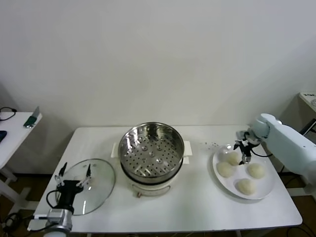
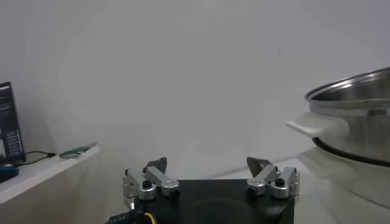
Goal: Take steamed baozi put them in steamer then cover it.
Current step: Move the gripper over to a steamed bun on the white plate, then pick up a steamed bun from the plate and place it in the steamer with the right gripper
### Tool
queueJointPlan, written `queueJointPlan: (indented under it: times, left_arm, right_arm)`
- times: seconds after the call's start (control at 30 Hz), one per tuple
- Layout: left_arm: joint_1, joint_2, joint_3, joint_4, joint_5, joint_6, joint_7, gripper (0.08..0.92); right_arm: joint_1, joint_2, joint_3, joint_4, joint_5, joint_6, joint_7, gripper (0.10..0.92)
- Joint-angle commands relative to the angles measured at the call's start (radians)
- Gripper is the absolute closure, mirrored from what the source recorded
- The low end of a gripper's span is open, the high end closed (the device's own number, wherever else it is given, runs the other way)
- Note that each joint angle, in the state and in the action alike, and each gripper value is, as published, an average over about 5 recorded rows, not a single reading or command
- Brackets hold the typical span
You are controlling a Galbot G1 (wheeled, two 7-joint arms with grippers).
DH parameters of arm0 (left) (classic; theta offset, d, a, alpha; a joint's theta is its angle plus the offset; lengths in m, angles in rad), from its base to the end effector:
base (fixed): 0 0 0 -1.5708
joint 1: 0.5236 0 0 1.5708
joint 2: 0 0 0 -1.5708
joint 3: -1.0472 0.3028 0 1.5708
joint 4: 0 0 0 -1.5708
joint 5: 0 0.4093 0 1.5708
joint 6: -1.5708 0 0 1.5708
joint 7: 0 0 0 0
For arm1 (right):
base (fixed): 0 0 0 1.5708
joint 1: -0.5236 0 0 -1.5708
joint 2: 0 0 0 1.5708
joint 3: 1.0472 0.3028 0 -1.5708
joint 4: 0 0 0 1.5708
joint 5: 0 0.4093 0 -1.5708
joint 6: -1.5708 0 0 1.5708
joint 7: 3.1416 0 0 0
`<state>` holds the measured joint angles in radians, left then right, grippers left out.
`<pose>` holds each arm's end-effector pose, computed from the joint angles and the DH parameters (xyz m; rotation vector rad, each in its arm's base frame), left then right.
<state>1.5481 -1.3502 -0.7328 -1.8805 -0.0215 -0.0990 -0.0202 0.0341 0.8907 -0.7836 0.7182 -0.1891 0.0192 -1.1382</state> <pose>0.2596 0.1180 -0.3200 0.1741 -3.0448 -0.4117 0.5966 -0.1821 -0.2383 1.1968 -1.3003 1.3040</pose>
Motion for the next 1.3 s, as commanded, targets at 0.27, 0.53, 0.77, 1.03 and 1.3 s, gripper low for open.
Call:
queueJointPlan:
  times: [0.27,0.53,0.77,1.03,1.3]
  left_arm:
    - [-0.017,0.017,-0.021,0.000,-0.027,0.016,-0.010,0.177]
    - [-0.010,0.012,-0.022,-0.004,-0.025,0.015,-0.010,0.177]
    - [0.001,0.009,-0.023,-0.009,-0.024,0.012,-0.009,0.177]
    - [0.009,0.005,-0.027,-0.011,-0.030,0.009,-0.009,0.177]
    - [0.020,-0.001,-0.027,-0.015,-0.032,0.005,-0.007,0.177]
  right_arm:
    - [0.016,0.041,-0.041,-0.061,-0.014,0.019,-0.007,0.225]
    - [0.016,0.033,-0.037,-0.051,-0.013,0.028,-0.010,0.283]
    - [0.099,0.014,-0.095,-0.007,0.013,0.085,-0.021,0.287]
    - [0.400,0.016,-0.327,0.132,0.086,0.236,-0.062,0.287]
    - [0.639,0.120,-0.458,0.260,0.161,0.399,-0.116,0.281]
